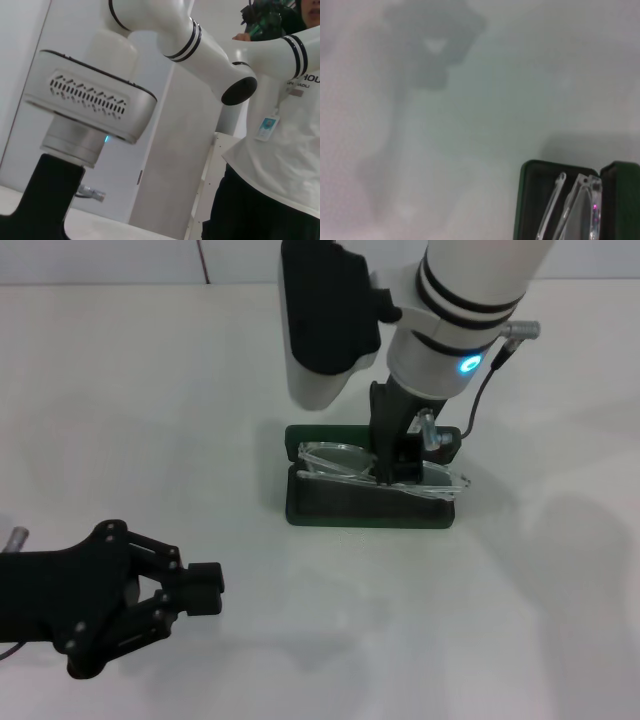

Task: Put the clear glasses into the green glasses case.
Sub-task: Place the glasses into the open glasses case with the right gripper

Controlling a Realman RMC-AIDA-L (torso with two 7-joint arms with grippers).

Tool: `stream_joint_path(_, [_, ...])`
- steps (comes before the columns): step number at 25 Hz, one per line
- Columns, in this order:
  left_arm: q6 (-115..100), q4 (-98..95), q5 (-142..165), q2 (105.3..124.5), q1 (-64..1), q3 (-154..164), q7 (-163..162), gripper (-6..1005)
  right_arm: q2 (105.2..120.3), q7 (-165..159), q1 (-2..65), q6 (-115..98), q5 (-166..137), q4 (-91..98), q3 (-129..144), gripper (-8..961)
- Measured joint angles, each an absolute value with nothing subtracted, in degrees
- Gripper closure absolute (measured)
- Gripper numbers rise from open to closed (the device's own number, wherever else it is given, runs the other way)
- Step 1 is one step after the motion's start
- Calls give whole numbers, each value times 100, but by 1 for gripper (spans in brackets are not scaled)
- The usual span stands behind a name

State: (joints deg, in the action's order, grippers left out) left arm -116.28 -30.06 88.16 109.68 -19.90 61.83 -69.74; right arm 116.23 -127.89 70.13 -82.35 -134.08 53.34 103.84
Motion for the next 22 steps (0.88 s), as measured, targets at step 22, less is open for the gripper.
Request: stream_joint_path(22, [-11587,-3005,8815,10986,-1986,6170,-6966,891,11619,-13295,7073,-7589,-13302,5405,11674,810])
